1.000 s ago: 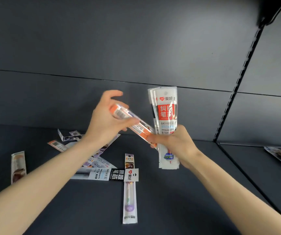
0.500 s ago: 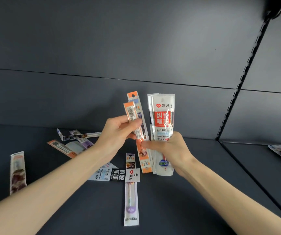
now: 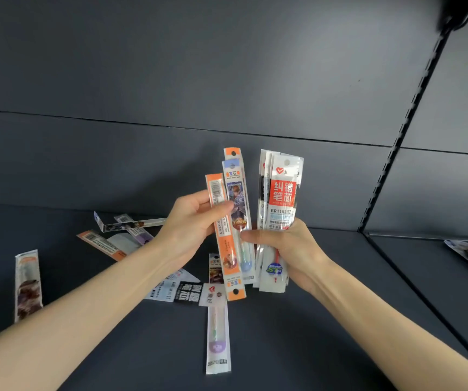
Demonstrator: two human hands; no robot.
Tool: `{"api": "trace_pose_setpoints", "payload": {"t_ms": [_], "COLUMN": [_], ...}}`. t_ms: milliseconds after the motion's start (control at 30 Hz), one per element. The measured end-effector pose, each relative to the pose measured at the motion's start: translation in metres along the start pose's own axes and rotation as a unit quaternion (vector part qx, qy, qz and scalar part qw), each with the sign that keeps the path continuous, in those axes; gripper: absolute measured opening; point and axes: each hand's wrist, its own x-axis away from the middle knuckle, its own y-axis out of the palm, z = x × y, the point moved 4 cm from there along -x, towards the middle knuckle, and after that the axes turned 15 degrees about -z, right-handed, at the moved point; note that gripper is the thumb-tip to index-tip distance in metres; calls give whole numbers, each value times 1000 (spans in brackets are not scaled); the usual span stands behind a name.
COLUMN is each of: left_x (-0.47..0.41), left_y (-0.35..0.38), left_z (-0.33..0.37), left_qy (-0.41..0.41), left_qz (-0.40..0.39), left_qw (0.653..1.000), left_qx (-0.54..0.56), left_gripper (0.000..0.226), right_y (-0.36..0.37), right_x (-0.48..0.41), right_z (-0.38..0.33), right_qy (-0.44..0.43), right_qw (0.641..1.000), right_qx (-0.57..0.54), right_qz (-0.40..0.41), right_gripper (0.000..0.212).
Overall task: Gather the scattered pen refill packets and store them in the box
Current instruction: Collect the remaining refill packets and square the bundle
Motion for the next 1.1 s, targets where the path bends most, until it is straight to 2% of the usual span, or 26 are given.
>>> {"api": "trace_pose_setpoints", "payload": {"t_ms": [200, 600, 667, 767, 833, 900, 1033, 1100], "left_x": [2, 3, 3, 3, 3, 3, 3, 3], "left_y": [5, 4, 2, -7, -12, -10, 4, 7], "left_z": [0, 5, 5, 6, 8, 11, 11, 11], "left_qy": [3, 11, 12, 15, 14, 10, 6, 7], "left_qz": [12, 18, 34, 72, 85, 74, 47, 41], "left_qw": [999, 999, 999, 997, 996, 997, 999, 999], "left_qx": [-46, -29, -23, 3, 19, 16, -10, -11], "left_gripper": [21, 19, 18, 16, 15, 17, 19, 20], "right_y": [-1, -3, -6, -16, -22, -20, -1, 2], "right_x": [-1, -3, -2, 0, 1, 2, 0, -2], "right_z": [3, 7, 5, 0, -2, -3, -2, 0], "right_qy": [-7, 3, -1, 0, 4, 6, -2, -7], "right_qw": [1000, 995, 995, 997, 998, 999, 997, 997], "right_qx": [10, -77, -86, -77, -60, -39, -29, -19], "right_qz": [-5, -58, -47, 10, 33, 18, -73, -76], "right_gripper": [34, 44, 40, 21, 22, 24, 33, 29]}}
